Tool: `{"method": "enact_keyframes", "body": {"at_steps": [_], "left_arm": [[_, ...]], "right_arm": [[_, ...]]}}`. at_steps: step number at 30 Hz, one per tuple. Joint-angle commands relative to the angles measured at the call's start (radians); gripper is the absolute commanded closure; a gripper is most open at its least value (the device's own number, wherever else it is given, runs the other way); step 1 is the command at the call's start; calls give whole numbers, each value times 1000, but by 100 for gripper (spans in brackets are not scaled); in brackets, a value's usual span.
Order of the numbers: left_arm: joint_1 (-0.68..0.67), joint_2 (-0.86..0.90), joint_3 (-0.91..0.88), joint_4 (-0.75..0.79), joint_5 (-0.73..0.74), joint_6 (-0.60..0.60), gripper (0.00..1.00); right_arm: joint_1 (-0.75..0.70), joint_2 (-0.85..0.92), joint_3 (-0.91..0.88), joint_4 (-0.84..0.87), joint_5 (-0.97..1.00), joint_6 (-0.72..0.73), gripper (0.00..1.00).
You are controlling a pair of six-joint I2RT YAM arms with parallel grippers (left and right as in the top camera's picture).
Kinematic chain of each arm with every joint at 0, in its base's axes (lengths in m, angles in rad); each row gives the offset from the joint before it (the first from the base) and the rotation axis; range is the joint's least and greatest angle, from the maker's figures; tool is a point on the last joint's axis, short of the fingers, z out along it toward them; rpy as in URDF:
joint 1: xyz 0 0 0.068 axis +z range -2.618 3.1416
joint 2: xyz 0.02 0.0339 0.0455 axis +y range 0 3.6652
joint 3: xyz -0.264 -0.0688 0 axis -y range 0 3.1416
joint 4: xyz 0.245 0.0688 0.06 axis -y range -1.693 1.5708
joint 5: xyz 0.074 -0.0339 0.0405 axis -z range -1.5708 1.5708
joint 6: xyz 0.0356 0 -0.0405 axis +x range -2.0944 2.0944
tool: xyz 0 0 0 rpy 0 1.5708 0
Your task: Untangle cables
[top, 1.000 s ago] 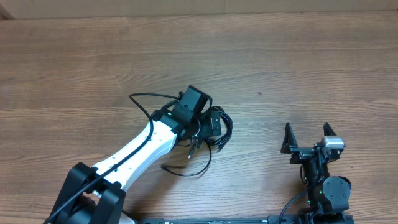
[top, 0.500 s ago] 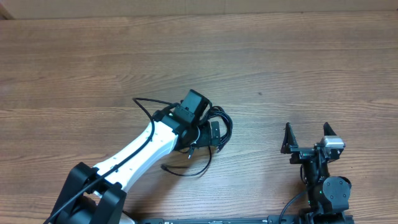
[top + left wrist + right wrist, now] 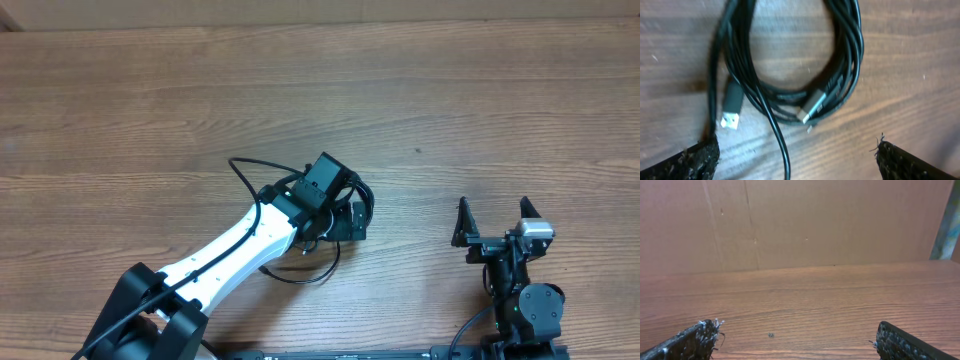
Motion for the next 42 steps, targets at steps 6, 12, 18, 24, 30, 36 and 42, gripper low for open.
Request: {"method": "enact_keyframes", "body": {"at_steps": [6, 12, 18, 24, 30, 36, 42], "left_arm": [[0, 9, -9, 69, -63, -110, 13], [0, 9, -9, 69, -70, -110, 25], [0, 9, -9, 68, -81, -133, 29], [13, 9, -8, 93, 33, -169, 33], [6, 9, -8, 147, -53, -277, 21], [2, 9, -9, 42, -230, -277, 19], [2, 9, -10, -1, -321, -278, 22]], "right_arm": [[-3, -5, -11, 5, 3, -3, 0], [-3, -5, -11, 5, 3, -3, 0], [-3, -5, -11, 5, 3, -3, 0], [-3, -5, -11, 5, 3, -3, 0], [-3, -5, -11, 5, 3, -3, 0], [-3, -5, -11, 5, 3, -3, 0], [-3, -5, -11, 5, 3, -3, 0]]}}
